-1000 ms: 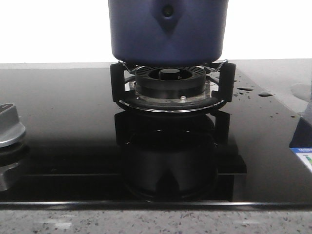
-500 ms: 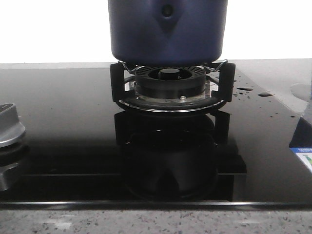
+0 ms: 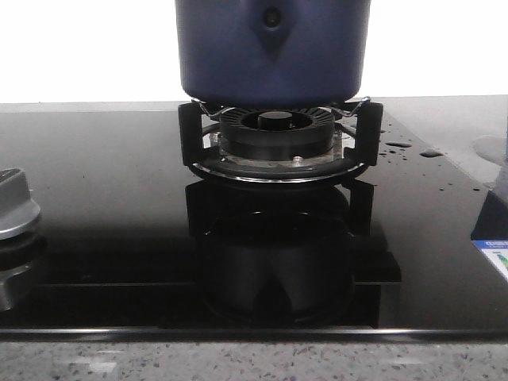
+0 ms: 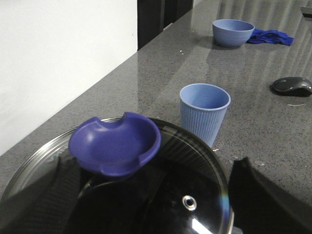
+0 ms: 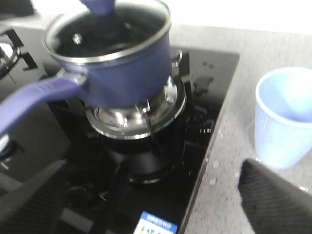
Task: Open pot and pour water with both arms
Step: 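Grasp the blue lid knob with the left gripper and lift the lid, then move the right gripper toward the light blue ribbed cup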
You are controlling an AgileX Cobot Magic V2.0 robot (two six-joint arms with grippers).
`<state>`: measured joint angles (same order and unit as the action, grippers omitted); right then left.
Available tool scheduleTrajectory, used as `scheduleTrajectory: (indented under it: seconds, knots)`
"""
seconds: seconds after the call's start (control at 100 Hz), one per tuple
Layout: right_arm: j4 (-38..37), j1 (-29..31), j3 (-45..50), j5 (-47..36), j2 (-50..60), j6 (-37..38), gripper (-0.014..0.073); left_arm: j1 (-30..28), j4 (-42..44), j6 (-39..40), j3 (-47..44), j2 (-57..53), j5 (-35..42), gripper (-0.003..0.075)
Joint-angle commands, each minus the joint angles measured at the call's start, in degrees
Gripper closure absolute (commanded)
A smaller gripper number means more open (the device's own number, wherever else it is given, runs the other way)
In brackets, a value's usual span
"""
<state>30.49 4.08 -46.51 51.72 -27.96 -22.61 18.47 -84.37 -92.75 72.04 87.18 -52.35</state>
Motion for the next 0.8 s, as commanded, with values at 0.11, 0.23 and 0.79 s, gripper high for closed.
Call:
scheduleTrajectory:
  seconds: [0.11,0.23,0.79]
  knots:
    - [2.06,-0.11,-3.31,-4.80,0.59,-0.94,-0.0075,1.55,-5.45,-0.39,4.04,1.72,-1.35,0.0133]
    - [2.19,-0.11,-3.31,-5.20,1.60,-0.94,-0.0075,1.94,-8.22,-0.39,5.46,3.68,-1.23,0.0133]
    - [3.91,-0.11,-3.31,-6.34,3.15,-0.94,-0.0075,5.83,-17.20,-0.39,6.98,9.72,-0.91,0.0137]
